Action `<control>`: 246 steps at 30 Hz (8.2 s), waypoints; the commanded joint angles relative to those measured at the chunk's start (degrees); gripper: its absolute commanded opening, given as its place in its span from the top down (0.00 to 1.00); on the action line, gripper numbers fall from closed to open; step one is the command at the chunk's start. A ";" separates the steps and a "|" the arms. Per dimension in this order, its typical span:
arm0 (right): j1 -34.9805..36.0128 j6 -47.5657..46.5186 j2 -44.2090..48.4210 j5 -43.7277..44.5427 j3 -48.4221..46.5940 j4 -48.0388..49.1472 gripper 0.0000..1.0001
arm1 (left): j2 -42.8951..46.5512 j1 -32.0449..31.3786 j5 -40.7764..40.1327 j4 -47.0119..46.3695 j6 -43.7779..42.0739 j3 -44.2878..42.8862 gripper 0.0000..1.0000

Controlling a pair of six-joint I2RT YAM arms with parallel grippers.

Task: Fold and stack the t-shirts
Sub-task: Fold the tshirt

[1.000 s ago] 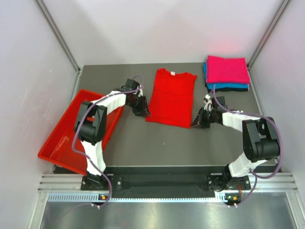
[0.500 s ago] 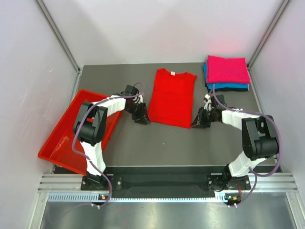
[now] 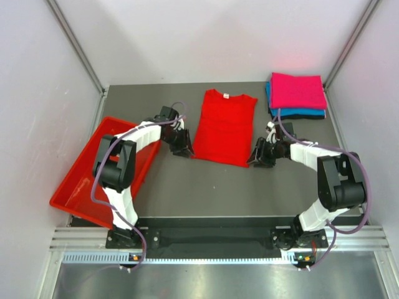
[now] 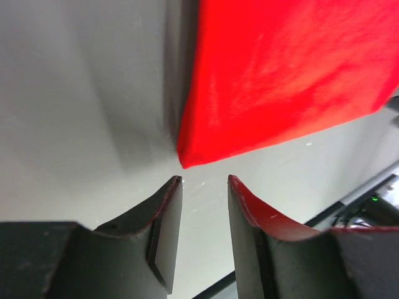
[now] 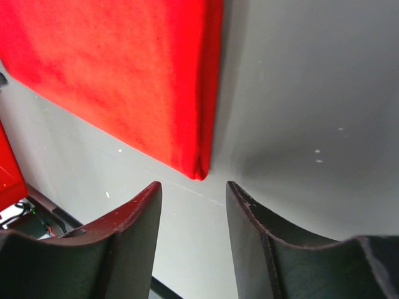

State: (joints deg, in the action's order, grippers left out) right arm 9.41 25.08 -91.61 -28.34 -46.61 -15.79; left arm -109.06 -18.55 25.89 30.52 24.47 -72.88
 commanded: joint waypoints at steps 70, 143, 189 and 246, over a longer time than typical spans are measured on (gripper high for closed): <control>2.02 -6.89 1.08 11.82 0.03 -4.60 0.91 | 1.47 2.46 7.34 -8.29 4.80 2.66 0.57; 15.02 10.87 28.95 19.90 18.83 -12.96 0.63 | 22.93 -9.32 2.67 -10.74 9.54 29.55 0.55; 17.57 13.24 36.69 22.27 19.54 -12.08 0.57 | 22.93 -10.63 1.18 -13.29 12.53 34.74 1.00; 20.65 12.18 33.77 24.73 20.86 -10.04 1.00 | 20.54 -12.56 -0.57 -21.13 18.25 35.88 1.00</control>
State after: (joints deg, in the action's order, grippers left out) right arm 29.10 37.69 -60.20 -3.73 -24.99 -25.76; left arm -89.38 -29.65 28.05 7.57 43.46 -36.86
